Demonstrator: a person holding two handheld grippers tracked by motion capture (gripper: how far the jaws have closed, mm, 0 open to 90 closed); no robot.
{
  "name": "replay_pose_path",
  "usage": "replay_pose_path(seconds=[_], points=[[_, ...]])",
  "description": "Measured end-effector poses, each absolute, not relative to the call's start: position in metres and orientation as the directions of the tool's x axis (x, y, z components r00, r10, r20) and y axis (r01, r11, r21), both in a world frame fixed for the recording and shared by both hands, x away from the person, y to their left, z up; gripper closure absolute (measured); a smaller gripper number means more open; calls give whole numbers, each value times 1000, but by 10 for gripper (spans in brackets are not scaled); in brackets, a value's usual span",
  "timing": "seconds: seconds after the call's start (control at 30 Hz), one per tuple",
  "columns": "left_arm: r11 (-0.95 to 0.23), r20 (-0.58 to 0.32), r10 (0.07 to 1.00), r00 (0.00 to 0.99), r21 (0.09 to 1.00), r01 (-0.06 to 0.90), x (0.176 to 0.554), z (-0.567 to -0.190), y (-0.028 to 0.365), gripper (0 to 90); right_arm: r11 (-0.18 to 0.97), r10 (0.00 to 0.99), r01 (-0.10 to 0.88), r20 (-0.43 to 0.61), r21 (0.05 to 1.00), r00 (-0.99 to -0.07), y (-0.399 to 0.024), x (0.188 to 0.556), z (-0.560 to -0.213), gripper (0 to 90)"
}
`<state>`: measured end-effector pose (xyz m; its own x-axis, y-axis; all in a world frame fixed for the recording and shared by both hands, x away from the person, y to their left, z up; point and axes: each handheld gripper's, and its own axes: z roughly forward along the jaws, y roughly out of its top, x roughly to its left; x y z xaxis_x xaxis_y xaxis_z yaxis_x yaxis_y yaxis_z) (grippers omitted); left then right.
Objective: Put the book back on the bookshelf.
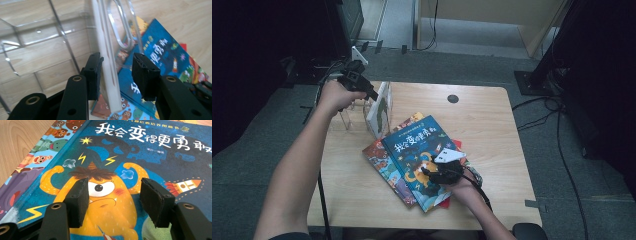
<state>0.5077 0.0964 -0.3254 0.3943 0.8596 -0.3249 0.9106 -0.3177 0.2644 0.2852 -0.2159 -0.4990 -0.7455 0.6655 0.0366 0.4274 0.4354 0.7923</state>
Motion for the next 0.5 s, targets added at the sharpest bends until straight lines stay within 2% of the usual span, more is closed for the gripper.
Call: replay_pose_path(seconds=[0.17, 0.5], points=[[-336, -356, 831, 426, 288, 897, 492, -325, 98, 556, 435, 664, 426, 37, 793, -747, -216, 286, -499, 404], [-354, -375, 803, 463, 323, 877, 462, -330, 101, 543, 436, 663, 424, 36, 794, -748, -217, 285, -499, 403]])
